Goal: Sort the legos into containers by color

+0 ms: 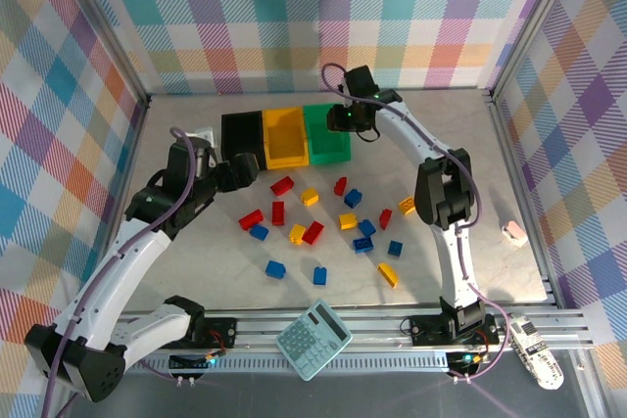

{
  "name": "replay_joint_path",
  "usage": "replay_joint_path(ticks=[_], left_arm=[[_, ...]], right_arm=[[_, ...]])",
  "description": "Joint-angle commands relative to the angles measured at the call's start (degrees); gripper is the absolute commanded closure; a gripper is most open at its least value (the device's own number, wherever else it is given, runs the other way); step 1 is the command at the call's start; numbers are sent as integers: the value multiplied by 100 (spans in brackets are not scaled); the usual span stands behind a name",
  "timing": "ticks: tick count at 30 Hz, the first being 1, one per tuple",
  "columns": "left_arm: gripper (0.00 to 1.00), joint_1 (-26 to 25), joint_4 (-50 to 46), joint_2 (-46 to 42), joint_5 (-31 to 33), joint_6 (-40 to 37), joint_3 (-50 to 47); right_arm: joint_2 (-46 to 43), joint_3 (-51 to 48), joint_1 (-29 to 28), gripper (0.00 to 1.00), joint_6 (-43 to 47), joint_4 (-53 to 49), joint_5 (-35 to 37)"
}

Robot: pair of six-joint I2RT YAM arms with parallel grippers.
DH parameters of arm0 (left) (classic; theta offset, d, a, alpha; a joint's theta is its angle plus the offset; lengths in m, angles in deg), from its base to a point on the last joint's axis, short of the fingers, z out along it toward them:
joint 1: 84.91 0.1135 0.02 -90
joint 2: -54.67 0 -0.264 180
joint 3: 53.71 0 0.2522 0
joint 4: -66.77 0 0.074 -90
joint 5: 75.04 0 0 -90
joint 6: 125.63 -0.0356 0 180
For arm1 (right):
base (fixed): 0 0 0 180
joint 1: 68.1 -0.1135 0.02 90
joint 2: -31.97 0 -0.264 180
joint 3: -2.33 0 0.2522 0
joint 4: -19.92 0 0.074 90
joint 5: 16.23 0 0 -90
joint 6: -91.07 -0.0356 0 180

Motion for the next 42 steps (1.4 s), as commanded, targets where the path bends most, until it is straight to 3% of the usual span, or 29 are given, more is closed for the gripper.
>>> replay_joint_path(ticks=[1,6,12,20,25,31,42], left_arm=[[0,-35,-355,34,146,218,244],[0,-35,-584,146,187,227,361],[0,-35,-864,263,295,293,424],[0,-43,-1143,258,536,670,134],[1,-77,-1181,253,479,1239,-281],[4,-341,-1149,360,638,2256,-957],[1,-456,-816,1298,733,2858,-1045]], right_arm=[[190,541,-35,48,155,-207,-146],[87,606,-33,35,193,-210,-89],[-566,264,-50,30,332,-354,8],[-2412,-1710,-270,30,822,159,175],[-3204,-2628,-289,36,899,158,-3],[-3858,-3585,-289,38,616,384,-93],[-4325,-4479,-298,37,406,499,-663]])
